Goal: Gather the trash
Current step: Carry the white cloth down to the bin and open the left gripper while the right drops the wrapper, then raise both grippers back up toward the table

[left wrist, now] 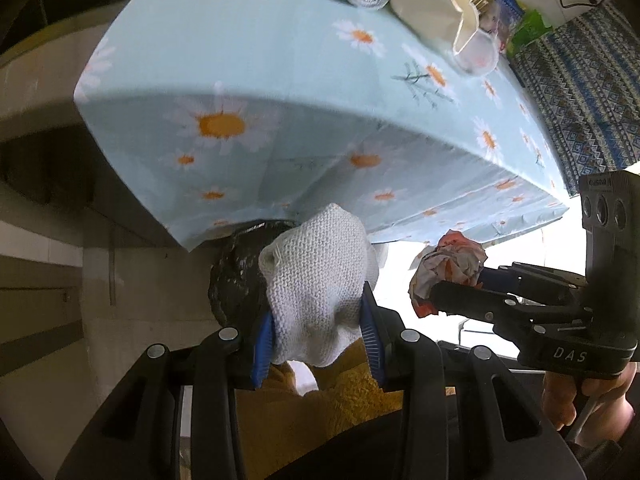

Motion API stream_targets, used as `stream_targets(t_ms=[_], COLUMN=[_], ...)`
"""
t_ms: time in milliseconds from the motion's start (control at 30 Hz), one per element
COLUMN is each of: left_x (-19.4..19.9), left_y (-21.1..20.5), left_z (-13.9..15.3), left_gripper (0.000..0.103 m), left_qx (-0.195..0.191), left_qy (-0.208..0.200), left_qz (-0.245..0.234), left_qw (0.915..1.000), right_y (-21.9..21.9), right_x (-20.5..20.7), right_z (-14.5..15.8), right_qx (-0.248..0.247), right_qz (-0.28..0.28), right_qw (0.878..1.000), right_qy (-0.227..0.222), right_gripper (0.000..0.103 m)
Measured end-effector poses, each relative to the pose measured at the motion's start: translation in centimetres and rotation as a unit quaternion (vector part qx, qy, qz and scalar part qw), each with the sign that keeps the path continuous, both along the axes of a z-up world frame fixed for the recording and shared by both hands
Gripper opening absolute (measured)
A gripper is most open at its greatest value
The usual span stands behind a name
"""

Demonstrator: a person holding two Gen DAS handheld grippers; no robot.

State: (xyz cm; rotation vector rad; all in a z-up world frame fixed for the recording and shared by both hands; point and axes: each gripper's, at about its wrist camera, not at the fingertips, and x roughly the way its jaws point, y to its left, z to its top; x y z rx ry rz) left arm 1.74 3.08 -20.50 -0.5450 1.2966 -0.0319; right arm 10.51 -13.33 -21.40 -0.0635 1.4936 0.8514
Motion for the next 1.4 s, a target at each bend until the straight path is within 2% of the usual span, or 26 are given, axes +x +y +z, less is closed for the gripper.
stream_targets(t_ms=[167,300,367,433,467,867,1400], left_x=[-0.4,-0.1,0.0,0.1,0.1,0.6,0.6], left_y=[-0.2,-0.5,-0.5,-0.5,-0.5,-1.3,-1.2], left_z=[-0.7,-0.9,-1.0,-1.3,-1.3,-1.0,1.1], left_gripper=[0.037,0.038,0.044,0.053,0.054,0.054,0.054], left_qx=[-0.006,-0.008,-0.011,-0.017,-0.017,-0.010,-0.002], left_qy=[0.012,0.017,0.021,0.029,0.031,0.032,0.012], left_qz=[0.004,0.004,0.004,0.007,0.008,0.004,0.009], left_qw=[0.9999,0.9998,0.9997,0.9994,0.9994,0.9994,0.9999], right_y=[0.5,0.1,-0.1,-0.8,-1.1,-2.6,-3.1], right_x=[-0.6,-0.4,-0.3,0.0,0.1,0.5,0.6], right_z=[0.1,0.0,0.0,0.0,0.0,0.7,2.3], right_qx=[-0.009,-0.006,-0.006,-0.003,-0.003,0.000,0.007], right_qz=[0.014,0.010,0.005,-0.006,-0.010,-0.034,-0.032], right_qw=[1.000,1.000,1.000,1.000,1.000,0.999,0.999], right_qy=[-0.019,-0.010,-0.009,-0.007,-0.005,-0.010,-0.030], right_gripper=[0.039,0.041,0.051,0.055,0.055,0.055,0.055])
